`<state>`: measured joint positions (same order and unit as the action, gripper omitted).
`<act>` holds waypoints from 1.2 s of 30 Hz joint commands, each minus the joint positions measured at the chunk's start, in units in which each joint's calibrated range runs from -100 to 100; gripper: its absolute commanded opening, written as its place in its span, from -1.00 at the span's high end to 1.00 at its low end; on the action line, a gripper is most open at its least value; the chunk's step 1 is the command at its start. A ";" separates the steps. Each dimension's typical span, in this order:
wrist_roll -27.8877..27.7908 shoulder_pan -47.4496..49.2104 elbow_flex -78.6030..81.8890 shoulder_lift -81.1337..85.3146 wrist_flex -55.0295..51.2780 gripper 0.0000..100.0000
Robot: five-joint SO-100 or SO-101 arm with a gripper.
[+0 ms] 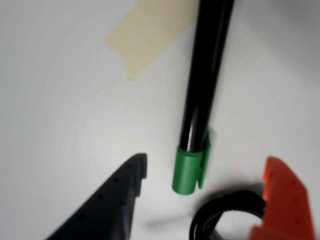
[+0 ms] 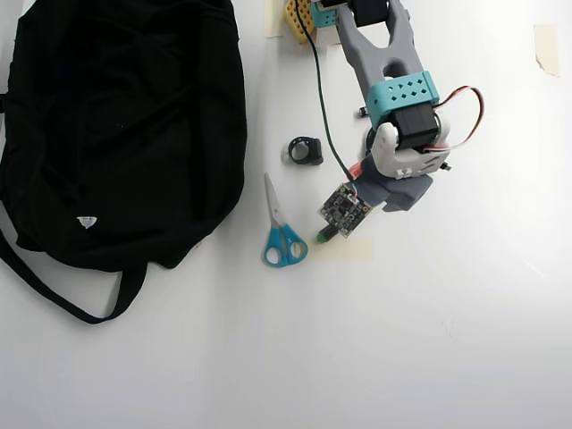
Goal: Put the green marker into the black bag
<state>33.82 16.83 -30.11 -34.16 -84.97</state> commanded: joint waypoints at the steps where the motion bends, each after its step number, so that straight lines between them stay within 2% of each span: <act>1: 0.05 0.53 -3.13 0.39 -0.82 0.40; 36: -1.05 0.90 -11.31 -11.89 -2.62 0.40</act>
<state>32.75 17.78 -38.84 -46.78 -86.17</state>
